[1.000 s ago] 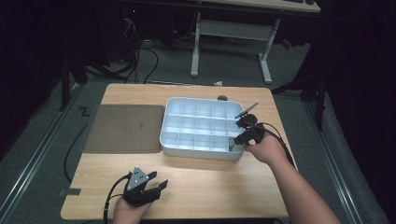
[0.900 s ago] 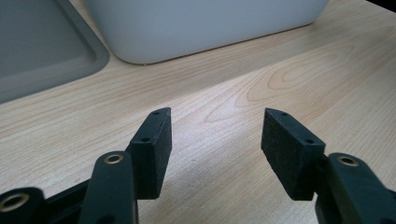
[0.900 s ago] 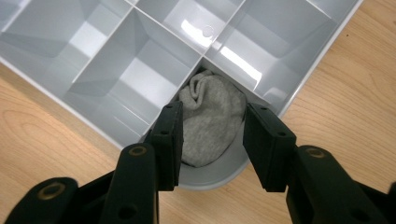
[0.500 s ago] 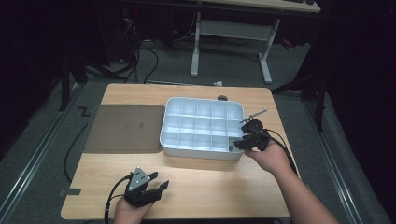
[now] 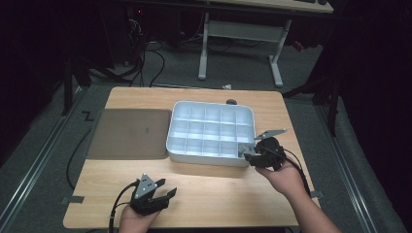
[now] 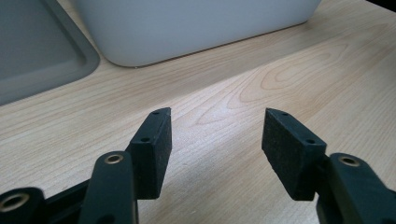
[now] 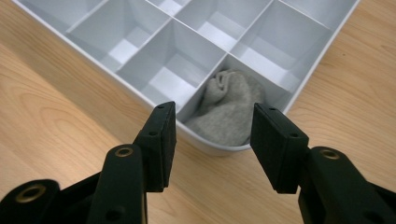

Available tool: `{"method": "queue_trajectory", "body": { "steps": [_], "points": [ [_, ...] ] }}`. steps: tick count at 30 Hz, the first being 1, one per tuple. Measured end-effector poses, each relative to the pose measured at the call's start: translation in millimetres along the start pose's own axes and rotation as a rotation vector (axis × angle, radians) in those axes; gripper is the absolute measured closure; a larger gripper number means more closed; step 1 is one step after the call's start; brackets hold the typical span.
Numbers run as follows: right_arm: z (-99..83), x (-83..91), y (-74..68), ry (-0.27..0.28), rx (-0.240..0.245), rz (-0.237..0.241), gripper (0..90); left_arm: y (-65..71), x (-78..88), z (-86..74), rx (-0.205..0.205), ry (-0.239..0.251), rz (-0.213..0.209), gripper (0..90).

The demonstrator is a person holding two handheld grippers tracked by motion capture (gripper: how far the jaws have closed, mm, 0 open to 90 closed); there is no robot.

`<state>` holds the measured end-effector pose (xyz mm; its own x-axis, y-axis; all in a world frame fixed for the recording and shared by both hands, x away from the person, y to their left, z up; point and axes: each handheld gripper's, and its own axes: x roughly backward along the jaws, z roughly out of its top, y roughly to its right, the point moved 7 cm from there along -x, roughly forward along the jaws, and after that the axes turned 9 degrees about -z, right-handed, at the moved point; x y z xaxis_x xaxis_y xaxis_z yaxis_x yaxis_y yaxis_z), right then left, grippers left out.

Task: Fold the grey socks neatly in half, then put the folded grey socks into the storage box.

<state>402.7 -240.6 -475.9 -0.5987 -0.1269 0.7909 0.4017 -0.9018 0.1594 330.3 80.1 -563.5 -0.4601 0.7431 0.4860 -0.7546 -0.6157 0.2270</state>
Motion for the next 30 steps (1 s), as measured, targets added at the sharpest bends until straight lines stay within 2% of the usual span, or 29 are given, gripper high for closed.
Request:
{"method": "queue_trajectory", "body": {
  "steps": [2, 7, 12, 16, 21, 22, 27, 30],
  "points": [
    [-6.1, 0.0, -4.0, 0.023, -0.015, 0.017, 51.0, 0.2, 0.5, 0.4, 0.002, 0.002, -0.004, 43.7],
    [-25.0, -5.1, -9.5, 0.086, -0.033, 0.02, 48.6, -0.1, 0.3, 0.7, 0.006, 0.006, -0.004, 43.6],
    [-47.5, -14.9, -14.3, 0.126, -0.081, 0.028, 47.5, 0.6, 1.3, 1.4, 0.007, 0.011, -0.003, 43.6],
    [-59.5, -19.0, -19.3, 0.185, -0.078, 0.013, 46.1, 1.7, 0.6, 2.5, 0.001, 0.014, -0.002, 43.6],
    [-70.5, -20.0, -34.8, 0.262, -0.087, 0.022, 43.4, 5.0, -2.4, 4.7, -0.012, 0.018, -0.013, 43.3],
    [-73.1, -21.0, -38.8, 0.271, -0.077, 0.024, 42.4, 5.7, -3.4, 4.7, -0.011, 0.018, -0.016, 43.3],
    [-88.8, -25.7, -58.9, 0.305, -0.111, 0.039, 40.8, 7.7, -6.0, 2.5, -0.004, 0.009, -0.022, 43.2],
    [-101.6, -23.2, -63.1, 0.345, -0.134, 0.005, 42.6, 11.1, -5.1, 3.1, -0.012, 0.013, -0.023, 43.2]
  ]
}}
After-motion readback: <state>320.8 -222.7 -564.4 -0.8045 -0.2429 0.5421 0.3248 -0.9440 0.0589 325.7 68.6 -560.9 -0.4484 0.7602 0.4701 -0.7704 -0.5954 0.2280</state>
